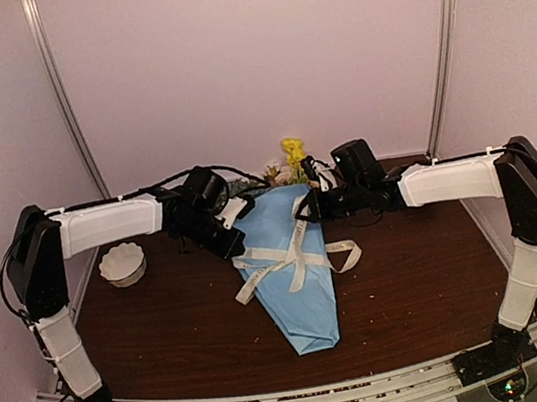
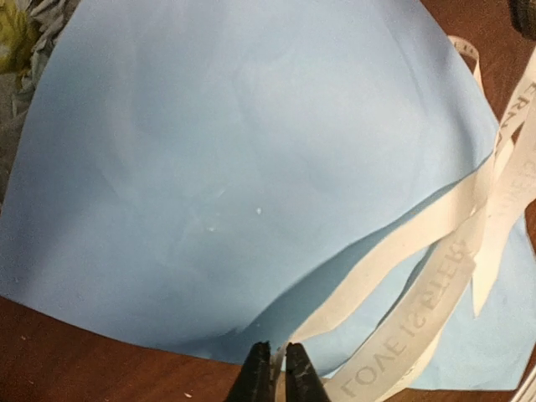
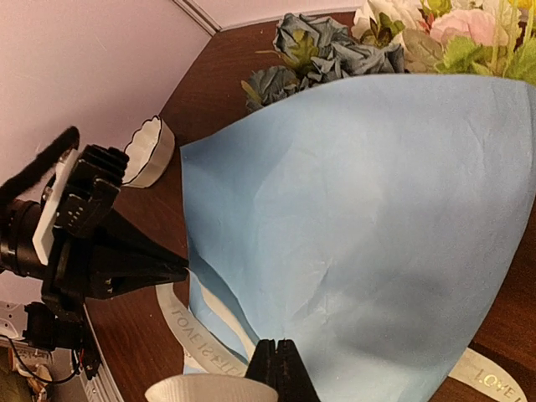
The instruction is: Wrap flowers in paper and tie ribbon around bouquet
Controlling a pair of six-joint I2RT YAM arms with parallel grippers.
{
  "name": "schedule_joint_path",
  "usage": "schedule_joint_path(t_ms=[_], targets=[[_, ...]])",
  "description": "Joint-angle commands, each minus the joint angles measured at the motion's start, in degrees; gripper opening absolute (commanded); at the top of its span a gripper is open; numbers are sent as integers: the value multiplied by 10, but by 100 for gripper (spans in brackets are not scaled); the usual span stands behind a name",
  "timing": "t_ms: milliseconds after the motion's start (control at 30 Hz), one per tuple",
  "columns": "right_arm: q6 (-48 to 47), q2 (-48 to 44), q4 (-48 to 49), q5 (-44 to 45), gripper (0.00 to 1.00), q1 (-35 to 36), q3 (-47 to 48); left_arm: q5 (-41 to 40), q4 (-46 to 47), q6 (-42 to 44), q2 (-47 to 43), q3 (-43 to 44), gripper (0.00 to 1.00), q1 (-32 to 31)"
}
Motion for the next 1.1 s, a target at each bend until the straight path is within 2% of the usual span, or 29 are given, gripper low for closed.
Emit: schedule_joint_path(t_ms=[0, 200, 367, 533, 667, 767, 867, 933, 1000, 1067], targets=[[-18, 24, -25, 20, 0, -7, 54, 13, 7, 12, -23, -18, 0, -1], [-20, 83, -60, 27, 0, -20, 115, 9, 14, 13, -116, -93, 0, -2], [-32, 127, -84, 28, 4, -22, 151, 2, 44, 34, -231, -164, 0, -26], [-36, 146, -95, 22, 7, -23, 158, 17, 80, 70, -339, -222, 0, -65], [-38, 146, -95, 21, 13, -23, 150, 34, 82, 76, -405, -253, 0, -69], [-38, 145, -95, 19, 15, -23, 150, 50, 57, 91, -429, -270, 0, -69], [-36, 148, -95, 8, 17, -23, 153, 105, 31, 114, -429, -274, 1, -73], [-34, 151, -94, 5, 17, -22, 155, 121, 16, 134, -415, -266, 21, -91], [-31, 153, -94, 0, 18, -22, 155, 118, 0, 166, -389, -247, 47, -111], [-29, 154, -95, -2, 19, -22, 155, 112, 3, 191, -356, -226, 61, -123]])
